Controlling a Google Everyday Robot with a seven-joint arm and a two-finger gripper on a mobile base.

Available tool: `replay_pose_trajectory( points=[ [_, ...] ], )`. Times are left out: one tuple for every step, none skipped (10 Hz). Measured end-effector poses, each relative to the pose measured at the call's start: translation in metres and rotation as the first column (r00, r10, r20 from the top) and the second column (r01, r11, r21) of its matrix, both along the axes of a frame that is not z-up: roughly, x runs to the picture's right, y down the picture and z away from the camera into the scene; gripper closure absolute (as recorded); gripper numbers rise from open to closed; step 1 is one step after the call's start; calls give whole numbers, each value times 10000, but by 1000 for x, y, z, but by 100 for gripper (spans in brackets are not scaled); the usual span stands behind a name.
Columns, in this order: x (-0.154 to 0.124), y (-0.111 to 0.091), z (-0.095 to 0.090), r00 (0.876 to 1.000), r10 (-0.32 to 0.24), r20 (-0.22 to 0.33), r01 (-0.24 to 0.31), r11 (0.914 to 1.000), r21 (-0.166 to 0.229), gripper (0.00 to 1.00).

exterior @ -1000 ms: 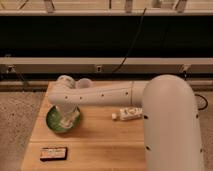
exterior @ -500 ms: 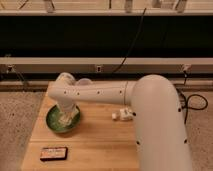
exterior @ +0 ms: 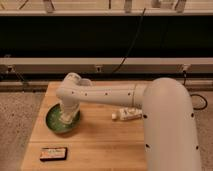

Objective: Place the white sponge in the ceramic bowl

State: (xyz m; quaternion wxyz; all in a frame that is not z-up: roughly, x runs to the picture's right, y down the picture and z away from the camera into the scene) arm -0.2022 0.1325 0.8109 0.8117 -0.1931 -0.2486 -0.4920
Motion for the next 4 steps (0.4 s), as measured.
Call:
replay_pose_trajectory(
  points=[
    [2, -2, -1, 9993, -248, -283, 243, 9996, -171, 20],
    [2, -3, -2, 9989, -324, -349, 316, 9992, -237, 20],
    [8, -7, -3, 9996, -188, -208, 186, 9998, -109, 20],
    [11, -11, -4, 9998, -144, -153, 144, 9999, -17, 20]
  ],
)
